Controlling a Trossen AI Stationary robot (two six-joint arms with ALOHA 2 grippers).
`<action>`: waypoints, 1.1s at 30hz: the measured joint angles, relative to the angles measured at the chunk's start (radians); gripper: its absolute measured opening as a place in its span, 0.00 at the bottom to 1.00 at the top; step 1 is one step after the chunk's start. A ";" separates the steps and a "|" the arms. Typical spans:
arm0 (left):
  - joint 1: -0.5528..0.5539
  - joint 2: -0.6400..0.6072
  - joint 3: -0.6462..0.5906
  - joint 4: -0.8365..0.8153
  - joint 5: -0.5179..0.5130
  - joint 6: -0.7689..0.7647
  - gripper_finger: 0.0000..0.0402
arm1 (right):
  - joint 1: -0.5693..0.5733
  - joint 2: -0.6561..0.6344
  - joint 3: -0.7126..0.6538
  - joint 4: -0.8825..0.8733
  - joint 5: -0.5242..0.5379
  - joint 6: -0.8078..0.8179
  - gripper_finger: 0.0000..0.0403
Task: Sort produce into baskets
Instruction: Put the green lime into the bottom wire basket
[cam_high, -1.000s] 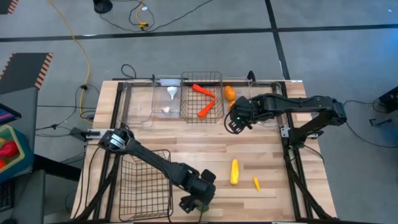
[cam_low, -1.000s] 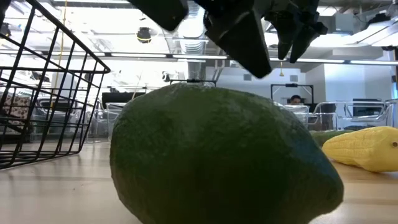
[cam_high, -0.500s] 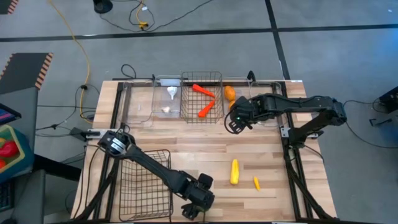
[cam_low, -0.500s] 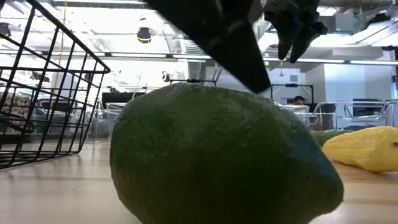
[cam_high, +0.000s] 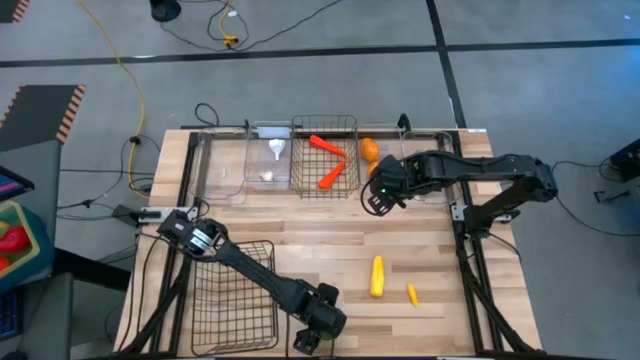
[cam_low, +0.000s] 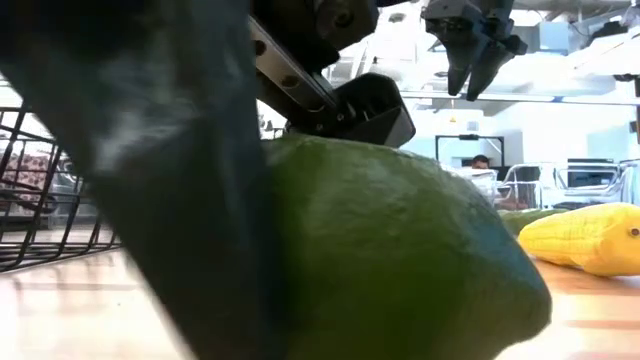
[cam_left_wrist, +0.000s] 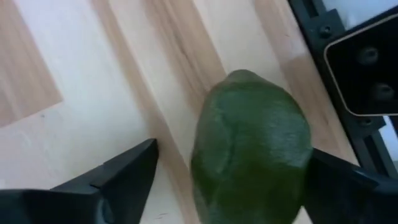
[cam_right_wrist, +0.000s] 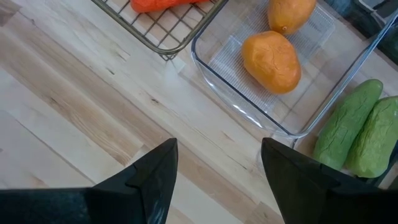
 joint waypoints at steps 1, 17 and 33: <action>0.002 -0.001 0.000 -0.001 -0.006 0.000 0.79 | 0.000 0.000 0.000 0.000 0.000 0.000 0.65; 0.046 -0.015 0.302 -0.315 -0.074 0.153 0.39 | 0.000 0.000 0.000 -0.004 0.000 -0.001 0.65; 0.052 -0.190 0.491 -0.847 -0.183 0.018 0.45 | 0.000 0.000 0.000 -0.003 0.003 -0.017 0.65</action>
